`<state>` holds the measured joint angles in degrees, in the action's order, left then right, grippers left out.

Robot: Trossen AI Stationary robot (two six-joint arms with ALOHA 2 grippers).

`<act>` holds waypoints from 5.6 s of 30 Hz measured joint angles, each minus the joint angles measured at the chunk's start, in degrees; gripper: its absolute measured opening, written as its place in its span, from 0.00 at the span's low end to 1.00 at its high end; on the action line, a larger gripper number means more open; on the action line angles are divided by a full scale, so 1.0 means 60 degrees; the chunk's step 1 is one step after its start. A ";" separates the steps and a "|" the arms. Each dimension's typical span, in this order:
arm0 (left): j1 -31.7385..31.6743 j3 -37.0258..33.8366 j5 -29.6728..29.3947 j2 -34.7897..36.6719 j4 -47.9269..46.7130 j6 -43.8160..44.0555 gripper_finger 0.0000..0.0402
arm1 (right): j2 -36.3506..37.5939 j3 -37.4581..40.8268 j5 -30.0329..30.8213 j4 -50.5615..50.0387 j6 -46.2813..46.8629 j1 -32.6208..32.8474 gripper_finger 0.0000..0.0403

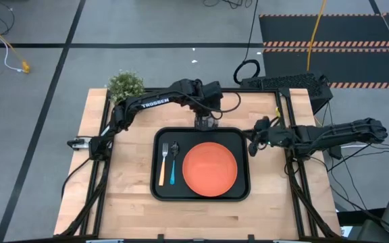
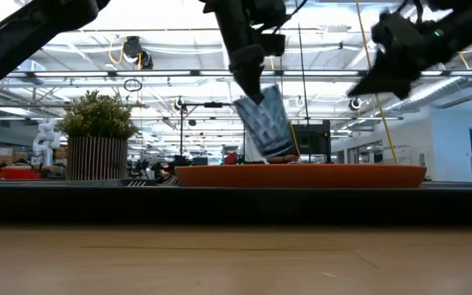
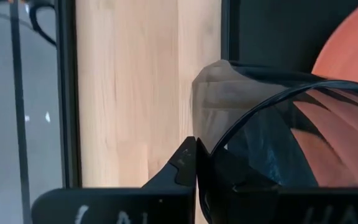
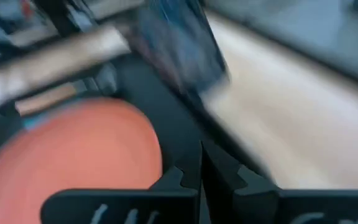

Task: Pick and place plate/cup/fork/spoon on tray
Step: Put the blue cup to the top right of the orange plate on the black table tray

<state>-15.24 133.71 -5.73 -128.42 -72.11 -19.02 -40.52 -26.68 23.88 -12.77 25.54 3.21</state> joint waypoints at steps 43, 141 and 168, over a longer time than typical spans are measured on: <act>0.0182 -0.0008 -0.3802 0.0004 0.8788 0.0109 0.02 | -0.2889 -0.0007 0.5254 1.1357 -0.8364 0.0032 0.07; -0.0799 0.0004 0.1484 -0.0455 1.2315 -0.1458 0.12 | -0.2888 0.0000 0.3238 1.4047 -1.3823 -0.2595 0.54; -0.0807 -0.0018 0.1416 -0.0499 1.2794 -0.0965 0.12 | -0.2897 0.0000 0.3989 1.5106 -1.4375 -0.2599 0.33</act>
<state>-20.08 133.60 2.76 -131.41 4.66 -24.81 -57.90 -26.68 47.81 77.86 -60.71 -12.38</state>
